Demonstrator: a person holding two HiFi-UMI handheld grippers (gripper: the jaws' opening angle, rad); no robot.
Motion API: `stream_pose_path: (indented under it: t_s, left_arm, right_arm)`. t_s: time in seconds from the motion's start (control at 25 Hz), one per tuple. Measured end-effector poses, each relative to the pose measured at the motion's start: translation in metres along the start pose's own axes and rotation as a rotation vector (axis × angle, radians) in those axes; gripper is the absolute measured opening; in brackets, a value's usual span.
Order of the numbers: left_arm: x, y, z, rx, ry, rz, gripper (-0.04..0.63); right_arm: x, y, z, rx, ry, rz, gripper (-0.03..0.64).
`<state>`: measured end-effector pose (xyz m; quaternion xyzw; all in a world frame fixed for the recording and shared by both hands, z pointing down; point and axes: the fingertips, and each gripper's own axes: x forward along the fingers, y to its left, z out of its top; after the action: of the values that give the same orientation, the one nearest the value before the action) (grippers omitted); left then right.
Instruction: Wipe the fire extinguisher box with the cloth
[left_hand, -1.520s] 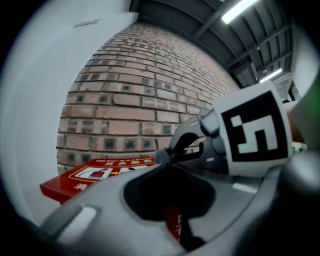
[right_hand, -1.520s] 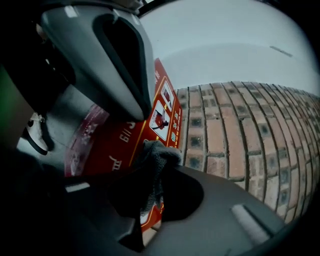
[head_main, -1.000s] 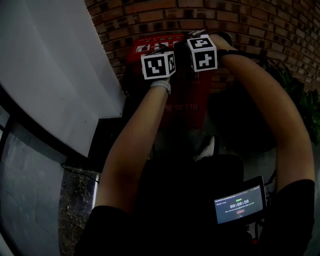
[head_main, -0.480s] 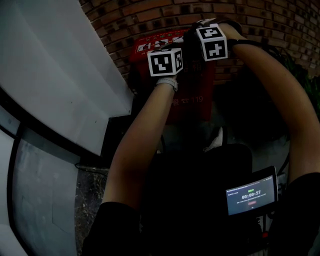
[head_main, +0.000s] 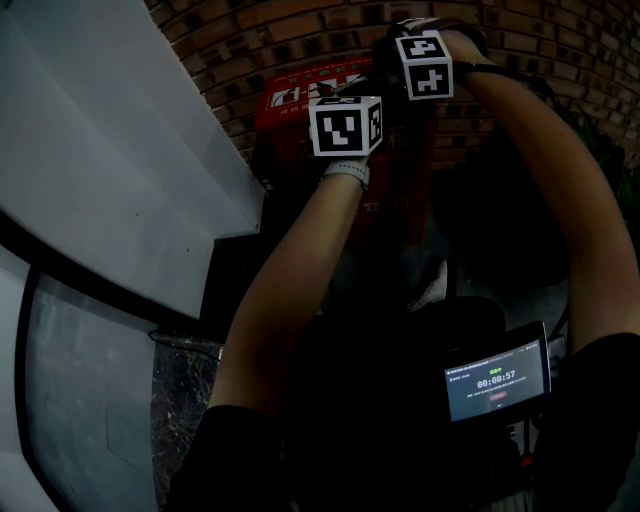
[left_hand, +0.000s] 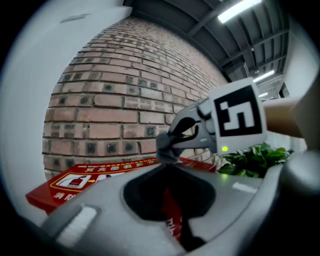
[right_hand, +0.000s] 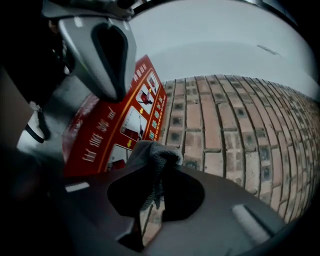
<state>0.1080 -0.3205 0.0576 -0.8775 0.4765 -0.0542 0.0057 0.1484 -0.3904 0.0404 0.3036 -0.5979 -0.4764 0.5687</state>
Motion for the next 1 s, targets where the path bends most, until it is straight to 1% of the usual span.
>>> stream_pose_path:
  t_s: [0.16, 0.28, 0.4, 0.48, 0.6, 0.76, 1.0]
  left_arm:
    - [0.006, -0.007, -0.003, 0.021, 0.002, -0.024, 0.003]
    - [0.010, -0.012, -0.003, 0.040, -0.006, -0.044, 0.003]
    - [0.014, -0.012, -0.002, 0.061, -0.017, -0.052, 0.003]
    - [0.015, -0.011, -0.003, 0.045, -0.021, -0.052, 0.003]
    - [0.016, -0.010, -0.002, 0.010, -0.031, -0.057, 0.003]
    - [0.017, -0.010, -0.002, 0.022, -0.034, -0.061, 0.003]
    - [0.017, -0.011, -0.006, 0.058, -0.028, -0.040, 0.003]
  right_arm:
    - [0.037, -0.009, -0.011, 0.001, 0.022, -0.014, 0.032]
    - [0.062, -0.010, -0.017, -0.009, 0.037, -0.006, 0.032]
    - [0.077, -0.020, -0.016, -0.009, 0.041, -0.018, 0.032]
    - [0.085, -0.020, -0.011, 0.001, 0.030, -0.018, 0.032]
    - [0.096, -0.007, -0.006, -0.023, 0.024, 0.016, 0.032]
    - [0.102, 0.005, -0.003, -0.047, 0.024, 0.061, 0.032]
    - [0.085, 0.013, 0.003, -0.062, 0.003, 0.073, 0.031]
